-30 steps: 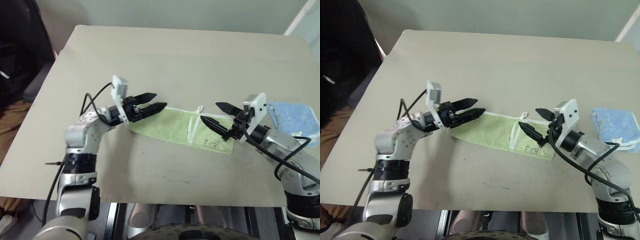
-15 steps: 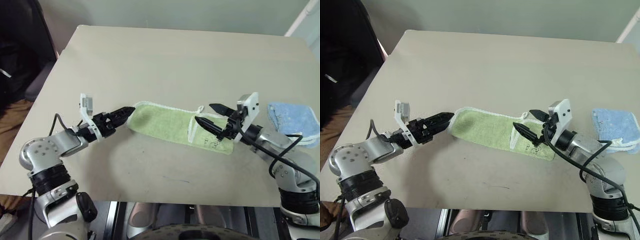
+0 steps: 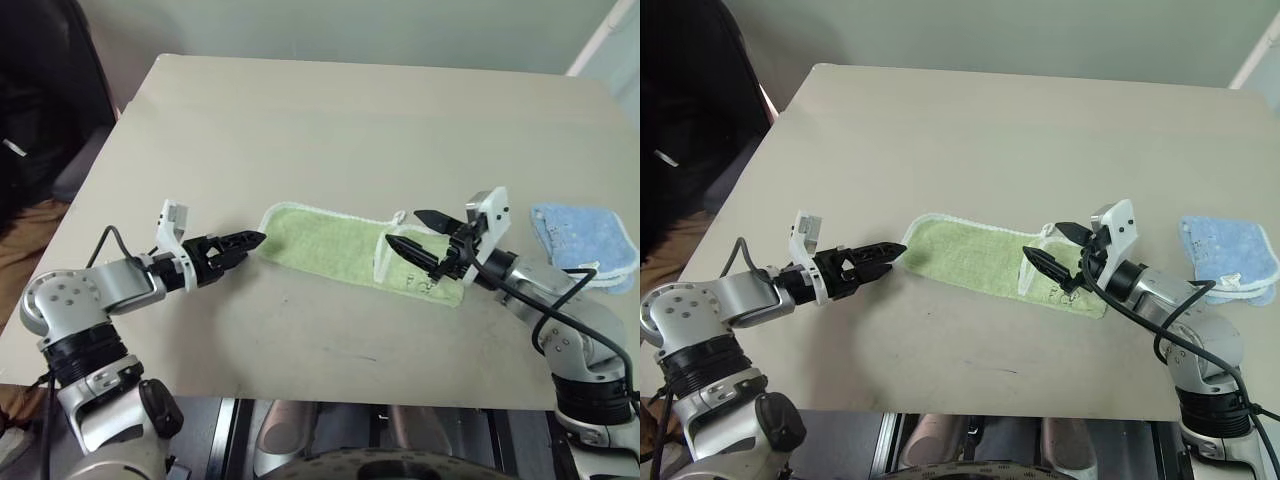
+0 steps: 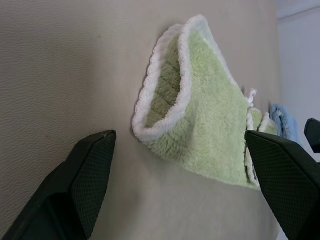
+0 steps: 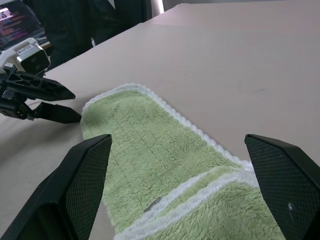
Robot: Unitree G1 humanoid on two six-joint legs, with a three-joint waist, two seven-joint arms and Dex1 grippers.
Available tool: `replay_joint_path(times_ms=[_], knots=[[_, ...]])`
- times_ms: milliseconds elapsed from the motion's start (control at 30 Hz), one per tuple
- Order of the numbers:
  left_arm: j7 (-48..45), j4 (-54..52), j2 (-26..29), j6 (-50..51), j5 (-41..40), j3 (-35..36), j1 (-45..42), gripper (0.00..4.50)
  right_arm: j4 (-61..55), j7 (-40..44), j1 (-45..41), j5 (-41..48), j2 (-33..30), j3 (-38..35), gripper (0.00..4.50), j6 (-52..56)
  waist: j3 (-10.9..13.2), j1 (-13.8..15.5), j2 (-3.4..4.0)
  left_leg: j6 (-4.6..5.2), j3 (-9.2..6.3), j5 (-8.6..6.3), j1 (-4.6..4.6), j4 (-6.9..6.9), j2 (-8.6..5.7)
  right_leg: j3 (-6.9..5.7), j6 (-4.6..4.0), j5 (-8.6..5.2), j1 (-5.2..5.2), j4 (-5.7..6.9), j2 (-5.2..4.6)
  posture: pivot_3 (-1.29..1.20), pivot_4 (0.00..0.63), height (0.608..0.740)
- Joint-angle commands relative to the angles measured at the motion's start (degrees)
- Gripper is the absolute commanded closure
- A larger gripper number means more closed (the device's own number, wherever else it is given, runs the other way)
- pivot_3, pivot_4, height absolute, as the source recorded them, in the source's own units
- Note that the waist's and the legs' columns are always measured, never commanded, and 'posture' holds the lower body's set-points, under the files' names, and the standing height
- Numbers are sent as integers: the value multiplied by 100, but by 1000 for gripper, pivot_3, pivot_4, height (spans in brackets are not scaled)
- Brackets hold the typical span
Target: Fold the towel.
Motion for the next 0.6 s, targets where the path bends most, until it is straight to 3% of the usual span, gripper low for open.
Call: replay_joint_path(times_ms=[33,500,600], knots=[[146,190,-242,35,83,42,-199,24,-144,-117,11,-48,22,-96,0,-42,0,24,0,8,-1,4,0,-6,-1,1,-1,0,0,0,0,0,150,740],[332,406,-699,35,217,258,-548,24,-208,-264,107,-116,-16,-146,0,-53,0,69,-2,-9,-11,33,12,-52,-5,1,16,-16,5,-6,0,0,150,740],[342,382,-730,35,282,297,-530,537,-188,-257,101,-130,-24,-150,0,-65,4,69,-7,-9,-10,34,11,-52,-6,2,29,-24,5,-8,0,0,150,740]])
